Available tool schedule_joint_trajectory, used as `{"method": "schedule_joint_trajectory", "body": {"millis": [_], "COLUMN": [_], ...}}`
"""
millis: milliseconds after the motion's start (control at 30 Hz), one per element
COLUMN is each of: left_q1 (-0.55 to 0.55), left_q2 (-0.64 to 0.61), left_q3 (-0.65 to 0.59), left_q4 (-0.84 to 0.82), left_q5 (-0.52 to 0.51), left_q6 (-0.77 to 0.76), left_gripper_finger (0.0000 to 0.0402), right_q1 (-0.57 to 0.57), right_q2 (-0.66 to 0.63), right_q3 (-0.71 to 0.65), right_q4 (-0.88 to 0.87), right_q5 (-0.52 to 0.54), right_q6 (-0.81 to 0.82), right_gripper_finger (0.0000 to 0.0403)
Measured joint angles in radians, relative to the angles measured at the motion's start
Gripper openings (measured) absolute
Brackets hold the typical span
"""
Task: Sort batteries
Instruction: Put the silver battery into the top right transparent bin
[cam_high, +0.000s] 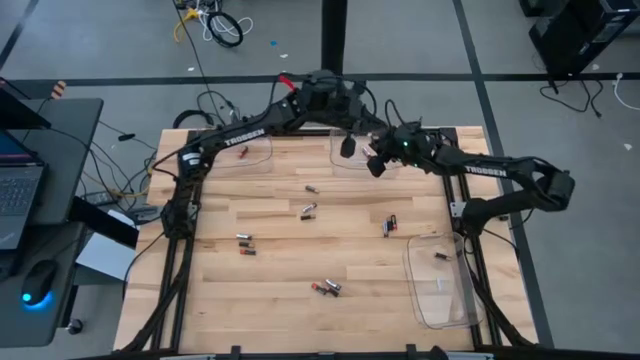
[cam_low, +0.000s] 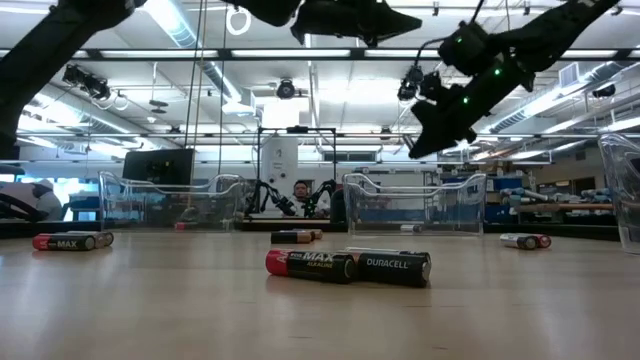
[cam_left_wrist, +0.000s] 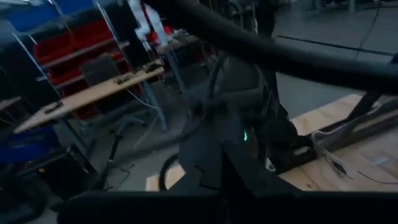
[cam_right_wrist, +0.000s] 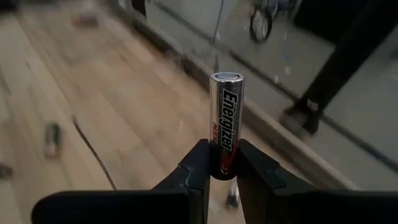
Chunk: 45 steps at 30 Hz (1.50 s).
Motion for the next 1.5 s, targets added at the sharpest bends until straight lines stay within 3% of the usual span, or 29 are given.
{"method": "schedule_joint_trajectory", "body": {"millis": [200,500,800,1100,1500], "left_q1": [0.027,0.064,0.061,0.033,0.009], "left_q2": [-0.153,-0.468,-0.782,-0.945,-0.955], "left_q3": [-0.303,-0.834,-1.214,-1.398,-1.425], "left_q4": [0.252,0.576,0.655,0.661,0.661], "left_q5": [-0.002,-0.105,-0.241,-0.332,-0.361], "left_q6": [-0.058,-0.115,-0.121,-0.124,-0.12], "left_gripper_finger": [0.001,0.001,0.001,0.001,0.001], "right_q1": [-0.041,-0.052,-0.059,-0.077,-0.103], "right_q2": [0.119,0.367,0.6,0.706,0.711], "right_q3": [0.077,0.391,0.589,0.646,0.643], "right_q4": [-0.052,-0.352,-0.592,-0.702,-0.723], "right_q5": [-0.003,-0.006,-0.055,-0.139,-0.157], "right_q6": [0.0,-0.035,-0.046,0.018,0.056], "right_gripper_finger": [0.0061,0.0061,0.0061,0.0061,0.007]}}
